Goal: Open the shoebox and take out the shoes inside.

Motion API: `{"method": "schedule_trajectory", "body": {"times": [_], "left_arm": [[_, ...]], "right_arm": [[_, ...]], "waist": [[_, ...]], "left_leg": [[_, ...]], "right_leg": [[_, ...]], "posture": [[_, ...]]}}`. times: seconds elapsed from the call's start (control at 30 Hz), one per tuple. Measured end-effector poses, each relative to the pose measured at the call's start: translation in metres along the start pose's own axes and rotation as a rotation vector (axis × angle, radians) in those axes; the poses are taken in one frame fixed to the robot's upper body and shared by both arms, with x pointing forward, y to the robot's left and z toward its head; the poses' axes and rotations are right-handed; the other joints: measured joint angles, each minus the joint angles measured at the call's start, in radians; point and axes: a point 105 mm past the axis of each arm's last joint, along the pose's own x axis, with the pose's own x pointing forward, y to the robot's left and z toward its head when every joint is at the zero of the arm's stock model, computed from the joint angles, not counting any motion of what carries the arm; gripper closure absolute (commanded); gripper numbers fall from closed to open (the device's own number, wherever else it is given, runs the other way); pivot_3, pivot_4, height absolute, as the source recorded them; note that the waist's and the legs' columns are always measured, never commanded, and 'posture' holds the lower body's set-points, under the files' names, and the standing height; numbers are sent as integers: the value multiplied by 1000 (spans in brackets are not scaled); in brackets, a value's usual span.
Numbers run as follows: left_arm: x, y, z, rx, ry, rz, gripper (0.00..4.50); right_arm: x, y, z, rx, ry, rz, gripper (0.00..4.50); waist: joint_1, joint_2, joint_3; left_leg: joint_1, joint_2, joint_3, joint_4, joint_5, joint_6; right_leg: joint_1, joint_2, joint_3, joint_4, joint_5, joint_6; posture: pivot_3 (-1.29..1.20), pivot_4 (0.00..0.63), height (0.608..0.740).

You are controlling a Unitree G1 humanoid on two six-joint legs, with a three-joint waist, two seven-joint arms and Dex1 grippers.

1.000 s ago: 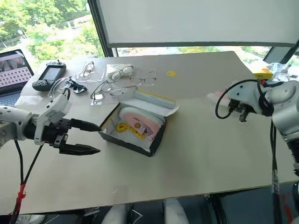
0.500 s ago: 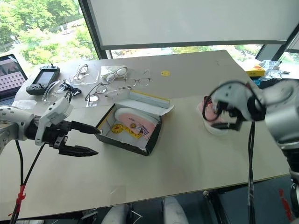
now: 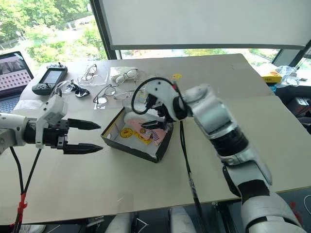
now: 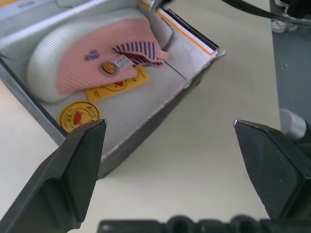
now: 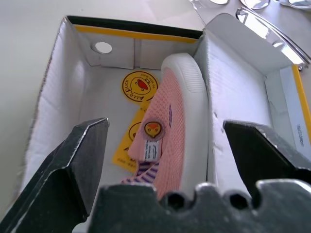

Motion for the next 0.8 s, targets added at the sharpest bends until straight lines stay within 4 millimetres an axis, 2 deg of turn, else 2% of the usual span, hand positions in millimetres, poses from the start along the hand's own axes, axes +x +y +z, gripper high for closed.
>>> {"method": "schedule_trajectory", "body": {"times": [0.07,0.13,0.33,0.5,0.67,0.8], "left_arm": [[-4,1,3,-7,-28,21,0],[-6,2,4,-12,-40,36,0],[-11,8,12,-18,-116,105,0],[-20,12,14,-25,-138,161,0],[-24,14,12,-37,-140,190,0],[-25,15,12,-37,-140,202,0]], "right_arm": [[14,-6,-7,-58,32,-27,34],[18,-9,-7,-93,34,-43,34],[38,-6,10,-251,8,-50,34],[42,-2,15,-289,2,-34,34],[45,5,37,-353,-48,-28,34],[54,12,42,-422,-64,-21,34]], "waist": [[-1,0,0],[-2,0,0],[-9,0,0],[-7,0,0],[-9,0,0],[-7,0,0]], "left_leg": [[1,0,0,0,0,0],[1,0,0,0,0,0],[2,1,-1,0,0,0],[2,1,-1,0,0,0],[3,1,-1,-1,0,0],[2,1,-1,-1,0,-1]], "right_leg": [[0,0,0,1,0,0],[0,0,0,1,0,0],[0,1,0,2,0,0],[0,1,0,2,0,0],[0,1,0,2,0,-1],[1,1,0,2,0,-1]], "posture": [[0,150,740],[0,150,740],[0,150,740],[0,150,740],[0,150,740],[0,150,740]]}}
